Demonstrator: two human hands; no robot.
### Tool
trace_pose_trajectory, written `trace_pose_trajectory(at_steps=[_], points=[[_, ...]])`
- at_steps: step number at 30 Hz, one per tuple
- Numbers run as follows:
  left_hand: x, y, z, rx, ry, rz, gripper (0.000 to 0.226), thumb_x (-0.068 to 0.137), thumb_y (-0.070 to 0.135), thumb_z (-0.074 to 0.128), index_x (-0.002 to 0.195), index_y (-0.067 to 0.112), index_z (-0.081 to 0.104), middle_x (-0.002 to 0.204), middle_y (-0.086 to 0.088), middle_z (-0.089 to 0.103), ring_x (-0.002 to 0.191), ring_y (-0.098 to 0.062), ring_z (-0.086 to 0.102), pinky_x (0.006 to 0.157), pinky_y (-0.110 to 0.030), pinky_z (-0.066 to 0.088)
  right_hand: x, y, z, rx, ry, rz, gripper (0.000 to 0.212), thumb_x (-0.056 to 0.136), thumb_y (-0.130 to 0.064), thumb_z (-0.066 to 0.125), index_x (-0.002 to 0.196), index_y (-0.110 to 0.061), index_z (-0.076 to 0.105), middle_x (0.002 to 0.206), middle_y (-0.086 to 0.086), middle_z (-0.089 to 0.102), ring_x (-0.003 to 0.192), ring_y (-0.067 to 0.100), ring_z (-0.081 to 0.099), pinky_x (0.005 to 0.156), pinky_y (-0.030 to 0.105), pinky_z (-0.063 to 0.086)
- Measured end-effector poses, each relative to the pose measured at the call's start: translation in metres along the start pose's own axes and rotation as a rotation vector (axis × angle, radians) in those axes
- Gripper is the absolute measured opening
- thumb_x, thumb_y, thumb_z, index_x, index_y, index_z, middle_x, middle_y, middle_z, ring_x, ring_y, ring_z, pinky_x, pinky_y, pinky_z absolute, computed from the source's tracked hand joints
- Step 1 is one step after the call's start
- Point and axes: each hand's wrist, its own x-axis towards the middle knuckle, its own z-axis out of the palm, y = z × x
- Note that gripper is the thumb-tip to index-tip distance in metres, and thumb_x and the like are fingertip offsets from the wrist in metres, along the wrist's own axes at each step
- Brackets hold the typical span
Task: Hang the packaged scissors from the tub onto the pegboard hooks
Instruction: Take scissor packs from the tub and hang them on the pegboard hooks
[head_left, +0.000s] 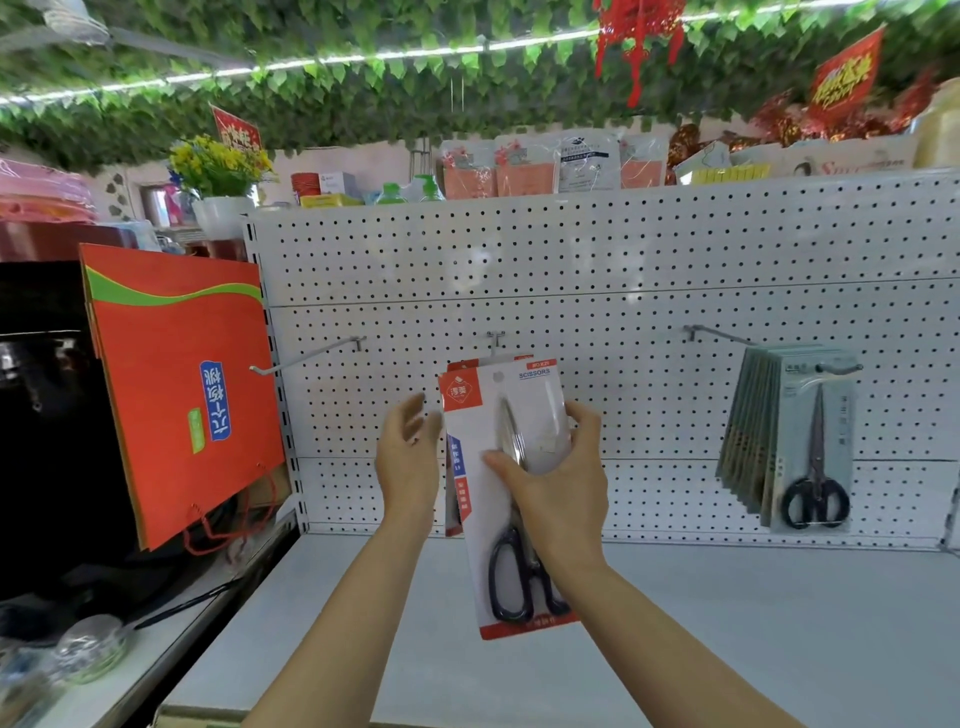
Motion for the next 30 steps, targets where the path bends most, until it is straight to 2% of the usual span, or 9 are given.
trace_pose_trajectory(at_steps=[3,7,9,12,16,18,21,24,30], points=[[-0.007,0.036,-0.009,0.013,0.048,0.324,0.023,0.100,0.027,0.055,0.122,0.029,0.062,0.122,0.012,0.059,0.107,0.002,0.056,0.089,-0.013,0.044,0.003,-0.003,0.011,0.000,0.020,0.000,0.074,0.062,-0.041,0.084,0.115,-0.045,0.033,0.103,-0.024,0.054,0.087,0.005,0.061,0.074,0.039,0.056],[-0.007,0.062,-0.007,0.211,-0.130,0.575,0.028,0.098,0.029,0.058,0.126,0.031,0.063,0.132,0.011,0.050,0.124,-0.007,0.046,0.095,-0.013,0.039,0.006,-0.006,0.020,-0.033,0.047,-0.013,0.075,0.063,-0.043,0.083,0.118,-0.042,0.033,0.105,-0.020,0.055,0.083,0.004,0.060,0.071,0.035,0.054],[-0.005,0.060,-0.004,0.338,-0.163,0.593,0.029,0.093,0.032,0.064,0.122,0.032,0.066,0.132,0.016,0.050,0.123,-0.005,0.040,0.089,-0.004,0.037,0.005,-0.004,0.023,-0.053,0.069,-0.022,0.077,0.063,-0.044,0.083,0.121,-0.039,0.034,0.108,-0.018,0.056,0.086,0.008,0.060,0.071,0.035,0.052],[-0.003,0.056,0.001,0.509,-0.190,0.611,0.032,0.090,0.033,0.067,0.122,0.031,0.066,0.130,0.019,0.051,0.123,-0.006,0.036,0.082,-0.001,0.029,0.007,0.000,0.027,-0.047,0.094,-0.016,0.076,0.063,-0.045,0.084,0.120,-0.039,0.035,0.108,-0.018,0.056,0.086,0.007,0.059,0.071,0.034,0.052],[0.006,0.056,0.006,0.559,-0.202,0.589,0.036,0.089,0.027,0.069,0.125,0.029,0.066,0.128,0.017,0.054,0.121,-0.006,0.035,0.079,-0.001,0.025,0.013,0.004,0.029,-0.054,0.100,-0.002,0.075,0.064,-0.045,0.083,0.120,-0.039,0.034,0.106,-0.019,0.055,0.085,0.007,0.058,0.070,0.035,0.052],[0.010,0.055,0.007,0.566,-0.212,0.590,0.038,0.087,0.024,0.071,0.124,0.028,0.066,0.127,0.015,0.057,0.120,-0.009,0.037,0.083,-0.004,0.027,0.017,0.006,0.032,-0.067,0.101,0.006,0.075,0.064,-0.045,0.083,0.120,-0.039,0.033,0.105,-0.018,0.055,0.085,0.009,0.058,0.070,0.035,0.052],[0.017,0.052,0.010,0.605,-0.242,0.578,0.040,0.085,0.024,0.073,0.124,0.029,0.066,0.125,0.014,0.058,0.120,-0.012,0.039,0.088,-0.019,0.034,0.023,0.010,0.036,-0.080,0.102,0.019,0.074,0.064,-0.046,0.082,0.118,-0.041,0.032,0.106,-0.017,0.056,0.086,0.009,0.059,0.069,0.035,0.053],[0.022,0.045,0.013,0.652,-0.278,0.555,0.043,0.085,0.024,0.072,0.127,0.029,0.064,0.126,0.013,0.058,0.121,-0.011,0.037,0.088,-0.021,0.037,0.028,0.019,0.040,-0.103,0.094,0.036,0.074,0.064,-0.047,0.082,0.116,-0.040,0.030,0.109,-0.014,0.057,0.087,0.011,0.060,0.068,0.039,0.055],[0.030,0.035,0.018,0.694,-0.291,0.590,0.046,0.084,0.020,0.072,0.129,0.026,0.061,0.127,0.009,0.055,0.123,-0.012,0.035,0.084,-0.023,0.040,0.048,0.034,0.053,-0.141,0.041,0.045,0.078,0.066,-0.044,0.083,0.125,-0.027,0.035,0.115,-0.006,0.054,0.096,0.016,0.060,0.071,0.042,0.056]])
